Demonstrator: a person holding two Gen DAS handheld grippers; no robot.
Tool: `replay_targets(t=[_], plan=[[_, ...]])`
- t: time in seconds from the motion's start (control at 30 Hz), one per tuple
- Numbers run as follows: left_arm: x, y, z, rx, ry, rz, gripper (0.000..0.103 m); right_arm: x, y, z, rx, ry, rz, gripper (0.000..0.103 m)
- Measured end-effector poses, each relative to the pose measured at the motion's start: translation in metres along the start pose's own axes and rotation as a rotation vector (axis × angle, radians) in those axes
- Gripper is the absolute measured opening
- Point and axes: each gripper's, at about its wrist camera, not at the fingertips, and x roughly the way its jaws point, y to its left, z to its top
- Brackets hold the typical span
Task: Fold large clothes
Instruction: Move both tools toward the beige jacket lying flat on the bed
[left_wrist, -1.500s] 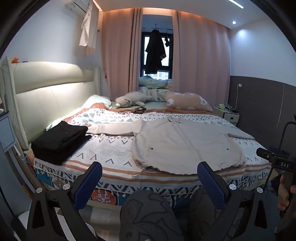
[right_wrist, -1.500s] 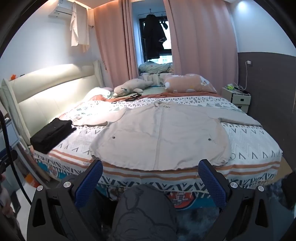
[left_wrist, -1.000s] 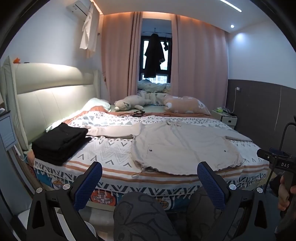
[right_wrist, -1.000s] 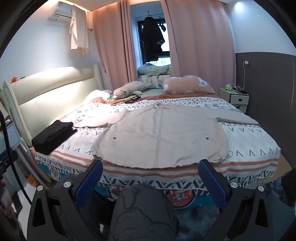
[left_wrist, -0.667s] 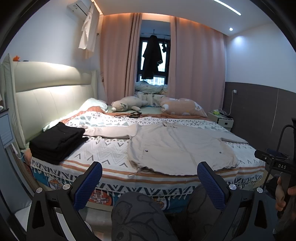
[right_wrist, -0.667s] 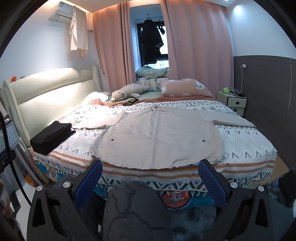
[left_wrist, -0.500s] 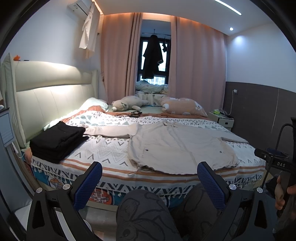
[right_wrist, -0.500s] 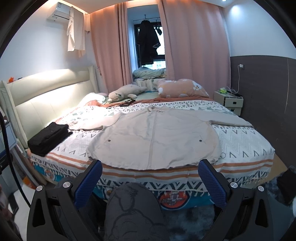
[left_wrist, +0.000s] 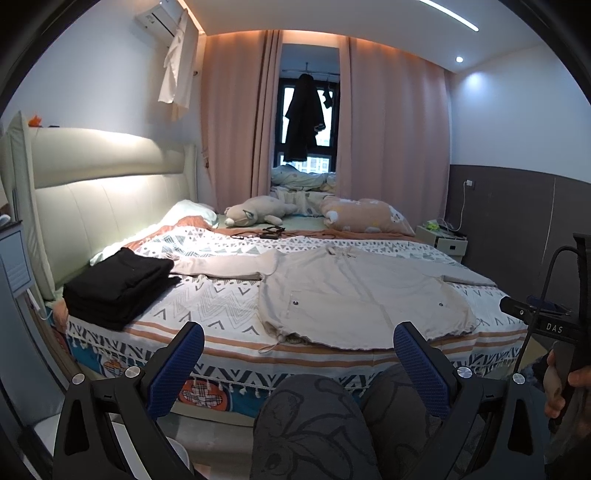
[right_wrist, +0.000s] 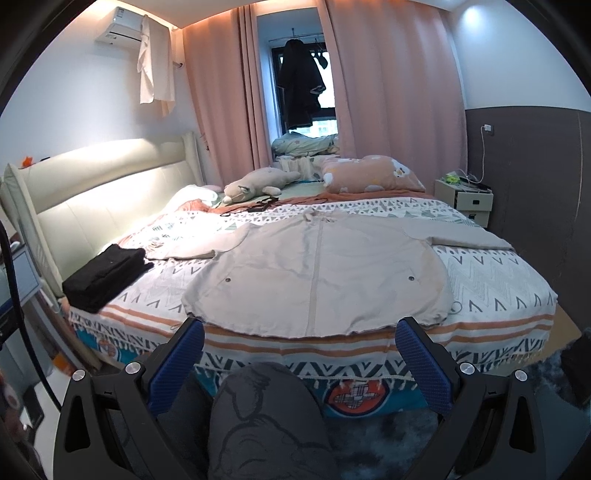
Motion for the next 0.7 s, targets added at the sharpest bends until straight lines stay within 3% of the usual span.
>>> replay_targets(t=[0.7], plan=[[-0.0063,-0.0048,-0.0023,0.020,-0.001,-0.007,0.102,-0.0019,-0.0036,-0.0029,0.022,0.012,0.003,0.103]])
